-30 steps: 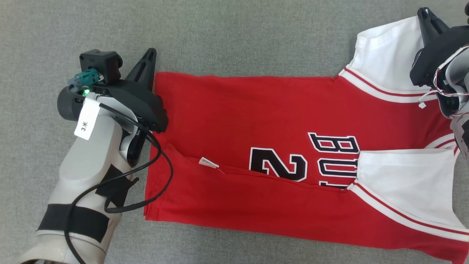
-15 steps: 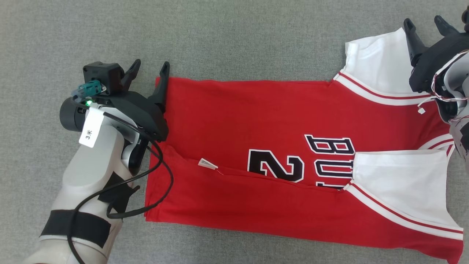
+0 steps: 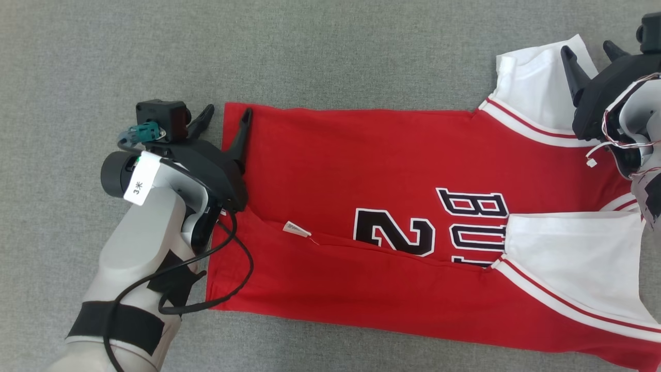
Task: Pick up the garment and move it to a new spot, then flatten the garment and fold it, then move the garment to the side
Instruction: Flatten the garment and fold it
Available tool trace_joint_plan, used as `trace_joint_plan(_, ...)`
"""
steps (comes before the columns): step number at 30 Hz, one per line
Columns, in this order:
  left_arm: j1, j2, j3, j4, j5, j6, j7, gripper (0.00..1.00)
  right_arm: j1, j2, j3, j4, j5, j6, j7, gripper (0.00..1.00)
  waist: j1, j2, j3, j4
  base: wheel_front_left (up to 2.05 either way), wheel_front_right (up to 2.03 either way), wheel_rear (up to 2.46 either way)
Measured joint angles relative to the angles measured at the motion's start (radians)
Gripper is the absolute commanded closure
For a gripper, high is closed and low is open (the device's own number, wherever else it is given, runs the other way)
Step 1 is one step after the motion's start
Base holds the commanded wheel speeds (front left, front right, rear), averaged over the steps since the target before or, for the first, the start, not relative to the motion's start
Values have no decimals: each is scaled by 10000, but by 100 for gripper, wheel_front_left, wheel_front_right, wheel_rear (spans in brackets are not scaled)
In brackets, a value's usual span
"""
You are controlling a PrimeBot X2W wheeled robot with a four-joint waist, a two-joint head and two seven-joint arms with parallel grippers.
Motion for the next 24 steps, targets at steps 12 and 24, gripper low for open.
trace_joint_plan(12, -245, -52, -441, -236, -738, 0, 823, 100, -291, -42, 303, 290, -4, 2, 709, 100, -1, -1, 276, 198, 0, 0, 0)
trace_joint_plan(24, -251, -48, -514, -447, -1206, 0, 928, 100, -422, -52, 453, 234, -15, 2, 598, 100, 0, -1, 324, 273, 0, 0, 0)
